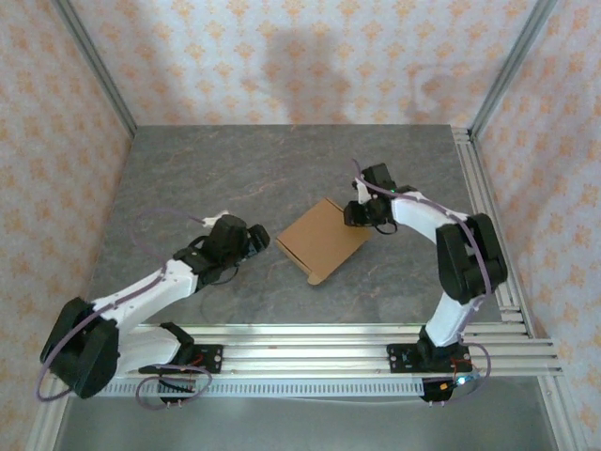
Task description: Fold the paper box
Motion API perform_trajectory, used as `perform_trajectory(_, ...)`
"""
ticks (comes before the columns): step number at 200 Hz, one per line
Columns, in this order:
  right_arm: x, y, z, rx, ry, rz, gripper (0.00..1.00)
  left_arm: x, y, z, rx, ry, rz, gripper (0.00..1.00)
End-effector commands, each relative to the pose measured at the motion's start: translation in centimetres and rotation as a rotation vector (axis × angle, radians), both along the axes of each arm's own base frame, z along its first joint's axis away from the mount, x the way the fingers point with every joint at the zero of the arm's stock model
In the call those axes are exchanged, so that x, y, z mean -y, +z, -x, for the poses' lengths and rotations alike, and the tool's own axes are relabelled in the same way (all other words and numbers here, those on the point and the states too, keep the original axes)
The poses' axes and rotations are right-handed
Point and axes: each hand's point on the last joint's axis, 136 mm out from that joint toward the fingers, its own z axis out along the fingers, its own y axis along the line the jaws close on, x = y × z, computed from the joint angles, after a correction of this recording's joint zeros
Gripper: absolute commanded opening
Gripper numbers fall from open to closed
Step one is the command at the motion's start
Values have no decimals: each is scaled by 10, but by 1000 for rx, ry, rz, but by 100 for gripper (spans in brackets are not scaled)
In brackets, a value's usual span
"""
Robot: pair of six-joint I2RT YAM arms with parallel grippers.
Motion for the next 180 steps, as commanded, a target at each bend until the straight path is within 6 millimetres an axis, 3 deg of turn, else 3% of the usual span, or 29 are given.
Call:
perform_trajectory(1, 9, 16, 0, 50, -114, -77, 33, 38, 13, -13, 16, -21, 70, 89)
perform_trajectory(20, 15, 20, 8, 49, -143, -121, 29, 64, 8, -16, -5, -82, 69, 87)
perform_trajectory(52, 19, 23, 10, 47, -138, -157, 28, 81, -2, -28, -25, -107, 69, 81)
perform_trajectory(81, 19, 33, 3, 77, -133, -175, 34, 95, -12, -33, -50, -101, 136, 63)
perform_trajectory(102, 21, 36, -2, 84, -133, -176, 37, 91, -20, -29, -70, -67, 150, 51)
perform_trajectory(121, 22, 36, -5, 85, -131, -172, 39, 83, -25, -22, -82, -41, 154, 49)
perform_trajectory(137, 23, 37, -7, 90, -132, -167, 39, 89, -28, -19, -88, -44, 207, 47)
perform_trajectory(180, 27, 39, -11, 96, -142, -168, 40, 93, -40, -17, -116, -47, 217, 31)
